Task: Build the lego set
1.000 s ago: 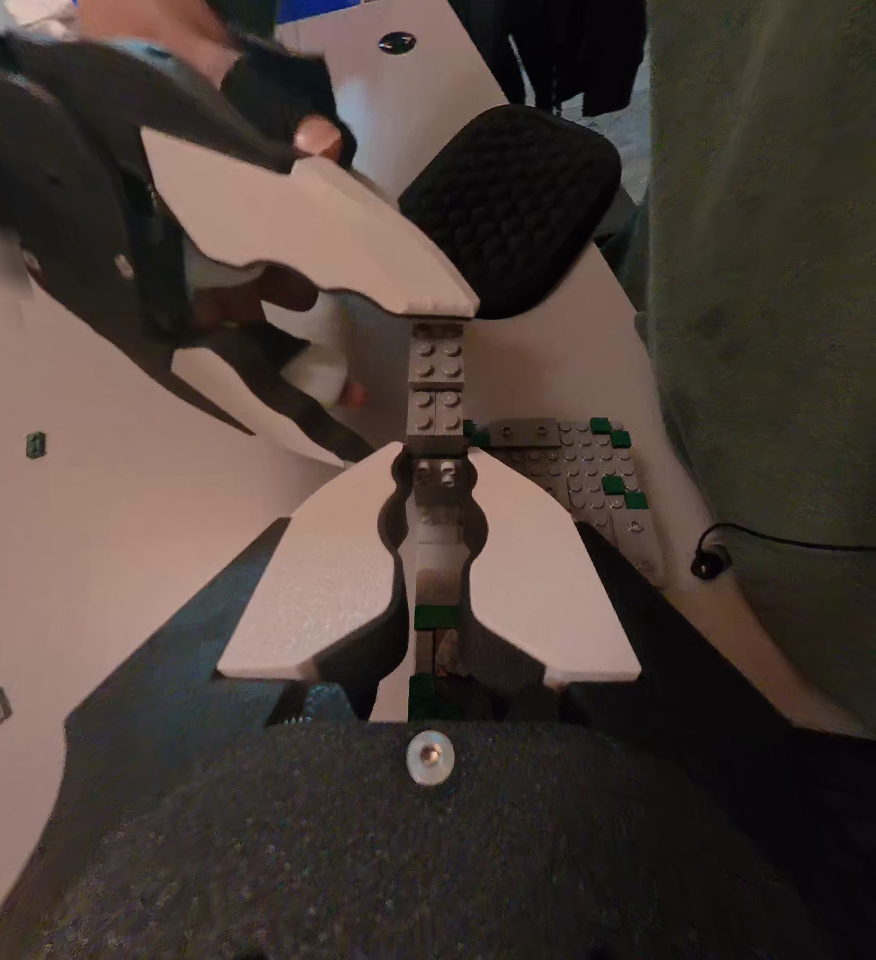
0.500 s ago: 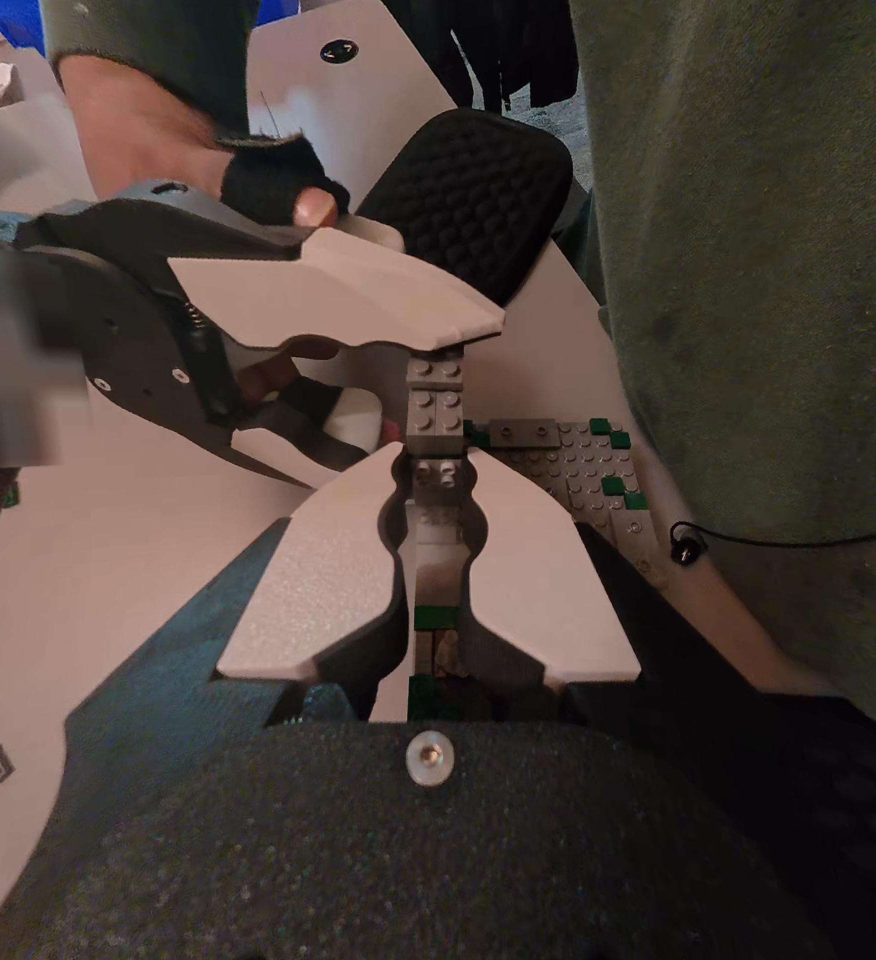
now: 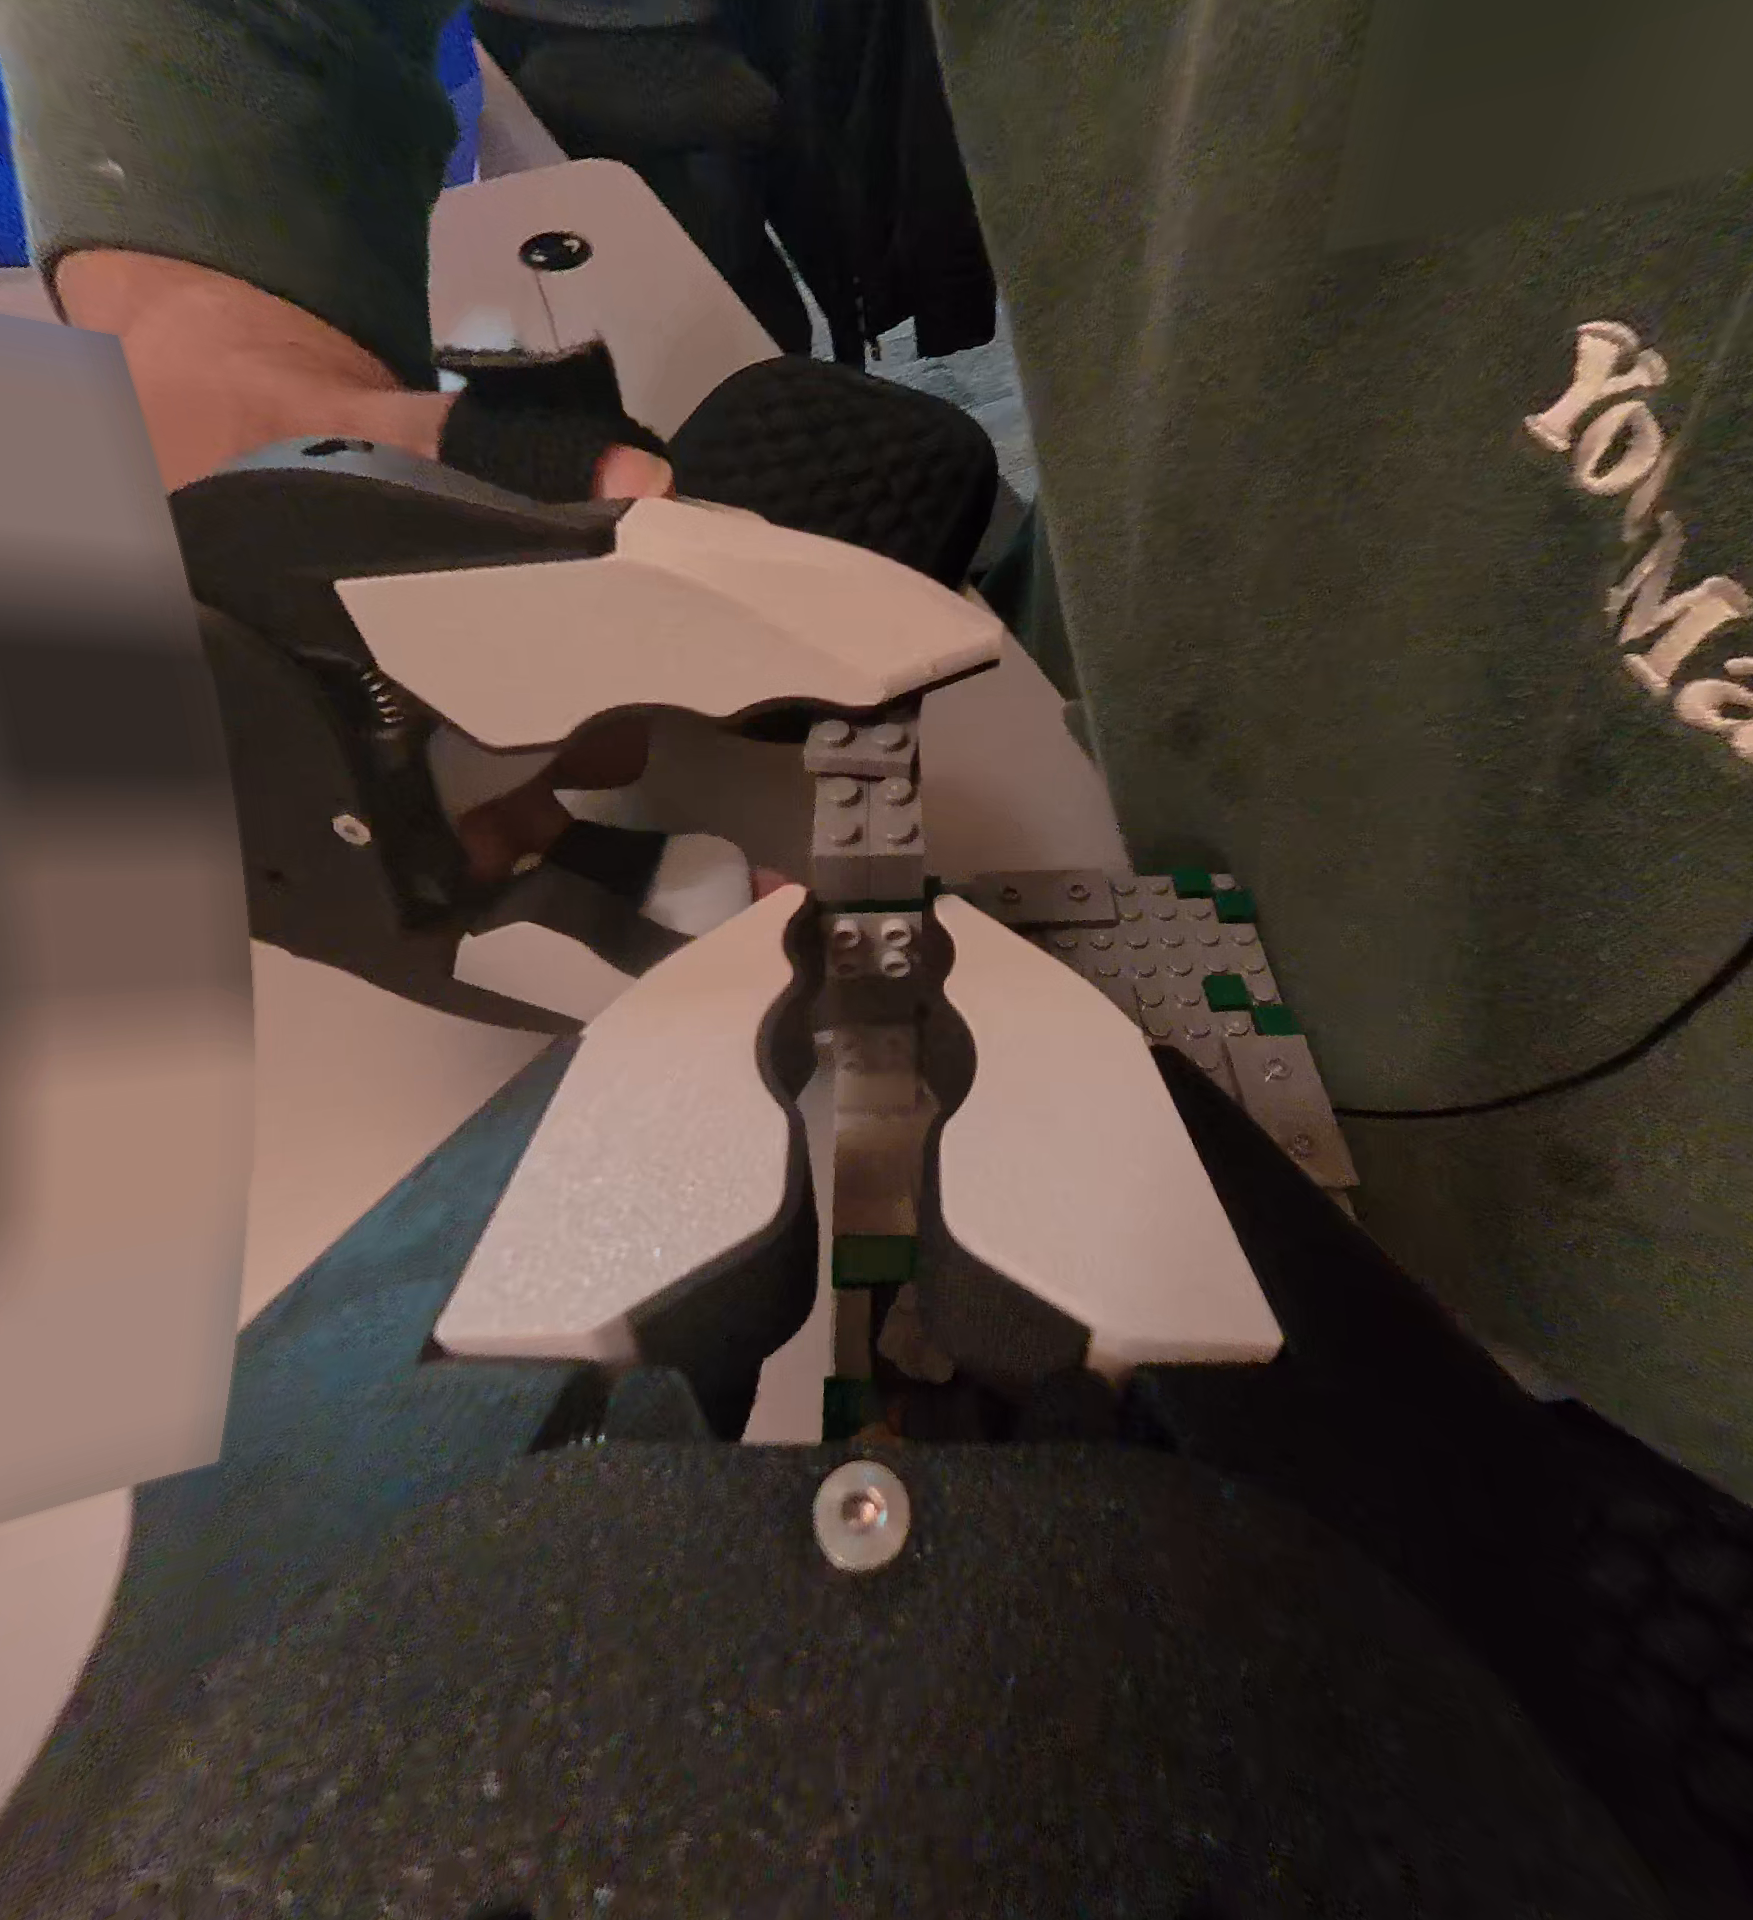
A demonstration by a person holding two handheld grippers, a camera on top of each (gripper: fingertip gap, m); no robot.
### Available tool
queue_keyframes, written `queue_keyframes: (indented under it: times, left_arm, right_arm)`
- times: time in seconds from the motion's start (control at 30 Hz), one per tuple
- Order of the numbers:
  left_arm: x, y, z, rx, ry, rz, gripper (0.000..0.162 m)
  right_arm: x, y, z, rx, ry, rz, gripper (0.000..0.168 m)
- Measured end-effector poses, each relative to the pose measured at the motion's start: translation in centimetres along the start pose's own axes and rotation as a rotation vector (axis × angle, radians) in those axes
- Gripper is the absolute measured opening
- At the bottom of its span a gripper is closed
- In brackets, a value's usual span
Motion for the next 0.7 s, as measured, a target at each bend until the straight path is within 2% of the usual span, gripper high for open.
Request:
queue_keyframes:
  times: [0.3,0.47,0.7]
  left_arm:
    - [1.8,0.4,-0.5,0.048,-0.113,0.006,0.017]
    - [2.3,0.6,-0.6,0.050,-0.118,-0.016,0.017]
    - [2.7,0.6,-0.9,0.046,-0.127,-0.027,0.017]
  right_arm:
    - [-0.2,-1.1,-1.6,-0.061,0.050,-0.012,0.089]
    - [-0.3,-1.6,-2.4,-0.075,0.092,-0.034,0.092]
    - [-0.1,-2.0,-2.8,-0.114,0.068,-0.025,0.091]
Point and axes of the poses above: each gripper's, where its closed fingertips meet, z back along the fingers, y out of its top, x = y × z across the jaws, the point moved 1 cm from there along z, back along the fingers, and after that the axes turned 12 degrees about y, right-handed, at the moved point
